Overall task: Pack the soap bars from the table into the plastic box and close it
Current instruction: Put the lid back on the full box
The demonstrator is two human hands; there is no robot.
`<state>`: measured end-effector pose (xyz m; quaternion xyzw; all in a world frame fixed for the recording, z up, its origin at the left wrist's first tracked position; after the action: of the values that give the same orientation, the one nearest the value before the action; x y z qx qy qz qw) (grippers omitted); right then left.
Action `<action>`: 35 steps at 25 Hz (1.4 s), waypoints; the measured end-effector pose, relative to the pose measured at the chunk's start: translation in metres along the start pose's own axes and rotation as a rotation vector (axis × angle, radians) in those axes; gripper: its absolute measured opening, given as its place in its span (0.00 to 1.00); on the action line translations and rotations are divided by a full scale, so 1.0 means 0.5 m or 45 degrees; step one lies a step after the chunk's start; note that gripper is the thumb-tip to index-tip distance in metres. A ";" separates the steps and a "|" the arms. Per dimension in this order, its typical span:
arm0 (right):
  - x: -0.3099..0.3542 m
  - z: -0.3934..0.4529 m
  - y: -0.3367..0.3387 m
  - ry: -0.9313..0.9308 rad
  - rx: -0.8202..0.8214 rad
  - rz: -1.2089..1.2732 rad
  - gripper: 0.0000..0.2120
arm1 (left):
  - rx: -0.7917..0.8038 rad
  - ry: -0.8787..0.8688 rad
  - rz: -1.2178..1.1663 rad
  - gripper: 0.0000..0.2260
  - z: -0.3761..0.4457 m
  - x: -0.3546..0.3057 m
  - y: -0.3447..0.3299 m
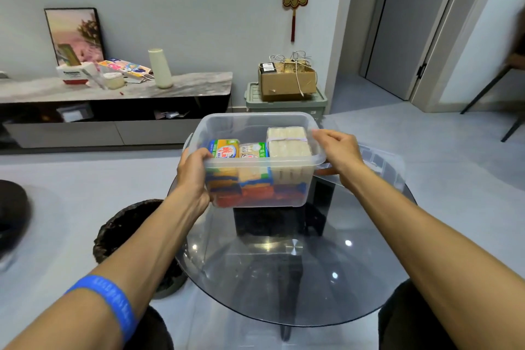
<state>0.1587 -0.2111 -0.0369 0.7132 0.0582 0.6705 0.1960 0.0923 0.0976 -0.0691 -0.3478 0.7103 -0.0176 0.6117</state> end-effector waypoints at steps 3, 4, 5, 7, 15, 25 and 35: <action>-0.038 0.003 0.072 0.109 -0.325 -0.441 0.16 | -0.041 -0.028 -0.004 0.20 0.001 0.005 -0.005; -0.064 0.007 0.085 0.151 -0.340 -0.791 0.14 | -0.054 -0.045 0.000 0.20 -0.001 0.006 -0.004; -0.095 0.011 0.081 0.188 -0.259 -1.171 0.13 | -0.055 -0.061 0.001 0.19 -0.004 0.006 -0.005; -0.168 0.011 0.053 0.216 0.060 -1.683 0.16 | -0.019 -0.076 -0.045 0.16 -0.010 0.009 -0.005; -0.173 0.006 0.063 0.499 -0.077 -1.765 0.08 | 0.181 -0.033 0.019 0.25 -0.010 0.040 0.015; 0.049 -0.045 0.118 0.808 -0.391 -1.062 0.10 | 0.247 0.036 -0.087 0.33 0.006 0.011 0.029; 0.220 -0.172 -0.150 1.283 0.306 -1.492 0.13 | 0.139 -0.063 0.224 0.24 0.023 -0.046 0.037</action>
<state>0.0982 -0.0870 0.0408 0.1923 0.5795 0.6897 0.3892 0.0938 0.1277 -0.0607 -0.2507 0.7207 0.0061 0.6463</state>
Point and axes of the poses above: each hand's wrist, its own z-axis towards the middle knuckle, its own y-axis out of the back of the hand, x = y × z, the point moved 9 cm from there along z, towards the middle knuckle, and after that the axes turned 12 degrees about -z, right-handed, at the moved point
